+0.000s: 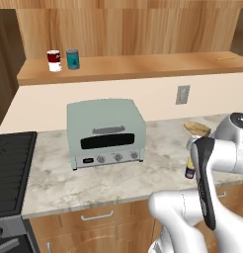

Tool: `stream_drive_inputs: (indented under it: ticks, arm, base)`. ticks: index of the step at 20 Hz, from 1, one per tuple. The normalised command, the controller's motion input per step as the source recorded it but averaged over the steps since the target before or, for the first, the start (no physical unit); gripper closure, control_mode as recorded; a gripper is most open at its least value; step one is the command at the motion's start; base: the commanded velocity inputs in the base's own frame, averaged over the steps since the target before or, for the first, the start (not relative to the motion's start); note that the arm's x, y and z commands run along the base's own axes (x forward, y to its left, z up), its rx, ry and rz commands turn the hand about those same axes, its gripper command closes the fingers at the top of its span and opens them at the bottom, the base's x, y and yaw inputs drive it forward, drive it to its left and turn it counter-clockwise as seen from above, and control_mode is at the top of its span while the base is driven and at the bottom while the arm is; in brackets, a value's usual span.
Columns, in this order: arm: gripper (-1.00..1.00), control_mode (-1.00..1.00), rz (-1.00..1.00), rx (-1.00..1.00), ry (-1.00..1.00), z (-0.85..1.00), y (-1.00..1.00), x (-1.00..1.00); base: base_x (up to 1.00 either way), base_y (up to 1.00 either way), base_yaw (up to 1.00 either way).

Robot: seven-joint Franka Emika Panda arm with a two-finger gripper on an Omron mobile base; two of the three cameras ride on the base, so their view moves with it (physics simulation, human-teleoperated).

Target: Pick the cans from the counter and place them in their designated side in the cabinet.

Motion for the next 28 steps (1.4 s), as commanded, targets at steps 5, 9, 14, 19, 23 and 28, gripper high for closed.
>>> stream_drive_inputs:
  ticks: [5,9,14,19,23,28]
  arm:
    - [-1.00,-1.00,0.00,0.00,0.00,-0.21,-0.04,0.20]
    - [-1.00,-1.00,0.00,0.00,0.00,-0.19,-0.05,0.21]
    - [-1.00,-1.00,0.00,0.00,0.00,-0.20,-0.03,0.21]
    - [-1.00,-1.00,0.00,0.00,0.00,-0.20,-0.07,0.20]
    - [-1.00,-1.00,0.00,0.00,0.00,-0.21,-0.10,0.17]
    - [-1.00,-1.00,0.00,0.00,0.00,-0.20,-0.08,0.17]
  base:
    - [0.00,0.00,0.00]
    - [0.00,0.00,0.00]
    - [0.00,0.00,0.00]
    - [0.00,0.00,0.00]
    - [0.00,0.00,0.00]
    - [0.00,0.00,0.00]
